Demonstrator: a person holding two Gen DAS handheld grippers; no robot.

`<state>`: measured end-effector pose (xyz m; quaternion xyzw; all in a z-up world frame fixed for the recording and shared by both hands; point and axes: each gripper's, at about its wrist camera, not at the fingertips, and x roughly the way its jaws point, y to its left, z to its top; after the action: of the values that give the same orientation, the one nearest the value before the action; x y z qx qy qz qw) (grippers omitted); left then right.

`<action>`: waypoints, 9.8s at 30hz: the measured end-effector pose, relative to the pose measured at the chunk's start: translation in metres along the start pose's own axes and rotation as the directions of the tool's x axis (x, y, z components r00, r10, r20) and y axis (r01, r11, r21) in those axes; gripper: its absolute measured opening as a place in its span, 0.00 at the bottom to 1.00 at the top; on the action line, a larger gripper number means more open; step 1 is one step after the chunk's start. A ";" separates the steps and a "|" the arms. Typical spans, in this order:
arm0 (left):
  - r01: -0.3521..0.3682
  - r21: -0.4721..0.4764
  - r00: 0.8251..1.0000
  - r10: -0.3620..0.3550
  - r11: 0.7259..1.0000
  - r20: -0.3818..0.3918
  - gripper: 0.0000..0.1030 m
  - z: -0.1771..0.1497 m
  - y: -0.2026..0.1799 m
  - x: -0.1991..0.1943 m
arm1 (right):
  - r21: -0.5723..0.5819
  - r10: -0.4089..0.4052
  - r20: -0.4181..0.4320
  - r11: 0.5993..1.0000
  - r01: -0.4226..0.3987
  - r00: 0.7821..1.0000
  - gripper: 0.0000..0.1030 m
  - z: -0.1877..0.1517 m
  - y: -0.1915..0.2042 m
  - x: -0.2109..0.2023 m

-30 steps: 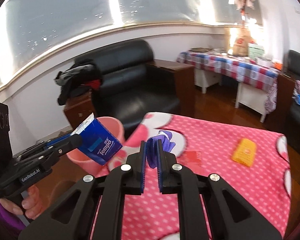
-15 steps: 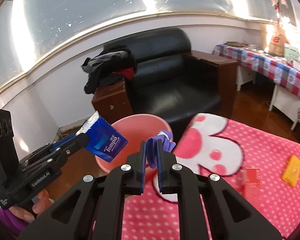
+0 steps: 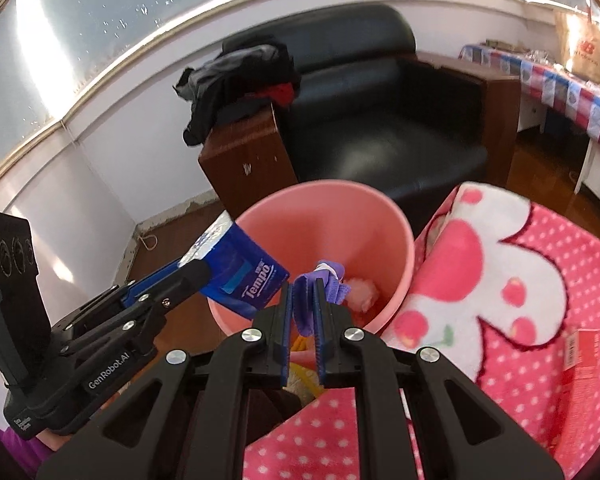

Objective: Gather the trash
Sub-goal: 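Carry the tissue pack and purple cloth in both grippers over the pink bucket, then open both grippers to drop the tissue pack and purple cloth into the bucket, then move both open grippers back over the red box and yellow net, then grasp the red box with the left gripper while the right gripper approaches the yellow net, then close the right gripper on the yellow foam net sleeve and lift it, then carry the red box and yellow net in both grippers over the pink bucket, then open both grippers to drop the red box and yellow net into the bucket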

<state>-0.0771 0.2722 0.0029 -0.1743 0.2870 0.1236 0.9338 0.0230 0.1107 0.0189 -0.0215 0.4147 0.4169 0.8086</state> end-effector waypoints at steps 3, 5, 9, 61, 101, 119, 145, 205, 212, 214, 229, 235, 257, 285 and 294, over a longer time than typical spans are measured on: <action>-0.019 0.004 1.000 0.019 1.000 -0.022 0.23 -0.005 0.005 0.011 | 0.000 -0.001 -0.021 1.000 0.001 1.000 0.10 -0.003 0.000 0.010; -0.021 0.004 0.999 0.021 1.000 -0.033 0.23 -0.007 0.007 0.015 | 0.002 -0.002 -0.036 1.000 0.002 0.999 0.10 -0.005 0.000 0.017; -0.034 0.007 0.998 0.034 0.999 -0.061 0.23 -0.014 0.011 0.024 | -0.004 -0.007 -0.055 1.000 0.007 0.998 0.10 -0.007 0.003 0.026; -0.012 0.024 0.999 0.013 1.000 -0.038 0.37 -0.016 -0.015 -0.012 | 0.010 -0.094 -0.015 0.996 0.094 0.995 0.12 -0.029 -0.007 -0.025; 0.284 0.198 0.910 -0.199 0.938 -0.363 0.40 -0.066 -0.237 0.036 | 0.406 -0.428 0.030 0.831 0.381 0.903 0.12 -0.164 -0.198 -0.177; 0.177 0.171 0.867 -0.071 0.969 -0.493 0.55 -0.104 -0.315 0.100 | 0.495 -0.420 0.040 0.797 0.347 0.907 0.12 -0.202 -0.239 -0.205; 0.139 0.295 0.909 -0.003 0.945 -0.417 0.38 -0.120 -0.302 0.089 | 0.505 -0.382 0.023 0.802 0.319 0.924 0.12 -0.184 -0.254 -0.186; 0.062 0.149 0.991 -0.043 0.987 -0.130 0.37 -0.071 -0.207 -0.020 | 0.434 -0.466 0.053 0.807 0.401 0.883 0.09 -0.117 -0.280 -0.180; 0.046 0.151 0.992 -0.028 0.988 -0.121 0.37 -0.070 -0.211 -0.024 | 0.395 -0.410 0.120 0.855 0.336 0.904 0.09 -0.115 -0.251 -0.198; 0.042 0.150 0.993 -0.024 0.988 -0.118 0.37 -0.069 -0.211 -0.024 | 0.383 -0.394 0.133 0.867 0.320 0.909 0.09 -0.114 -0.243 -0.199; 0.022 0.123 0.995 -0.009 0.992 -0.099 0.37 -0.059 -0.191 -0.022 | 0.270 -0.268 0.132 0.936 0.225 0.954 0.09 -0.092 -0.185 -0.170; -0.009 0.088 0.999 0.013 0.996 -0.046 0.38 -0.043 -0.168 -0.029 | 0.205 -0.208 0.151 0.963 0.176 0.966 0.09 -0.069 -0.153 -0.155; -0.139 -0.027 0.989 0.137 0.990 -0.056 0.38 0.005 -0.032 -0.007 | -0.055 -0.089 0.056 0.994 0.092 0.994 0.10 0.009 -0.018 -0.027; -0.146 -0.030 0.957 0.134 0.989 -0.256 0.39 -0.007 0.007 0.060 | -0.101 -0.160 -0.116 0.984 0.149 0.980 0.10 0.000 -0.005 0.067; -0.150 -0.028 0.960 0.139 0.988 -0.244 0.42 -0.008 0.006 0.057 | -0.088 -0.152 -0.124 0.986 0.142 0.981 0.10 0.000 -0.010 0.070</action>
<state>-0.0369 0.2824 -0.0379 -0.1881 0.4074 0.1759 0.8762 0.0513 0.1504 -0.0321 -0.1110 0.4471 0.3699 0.8068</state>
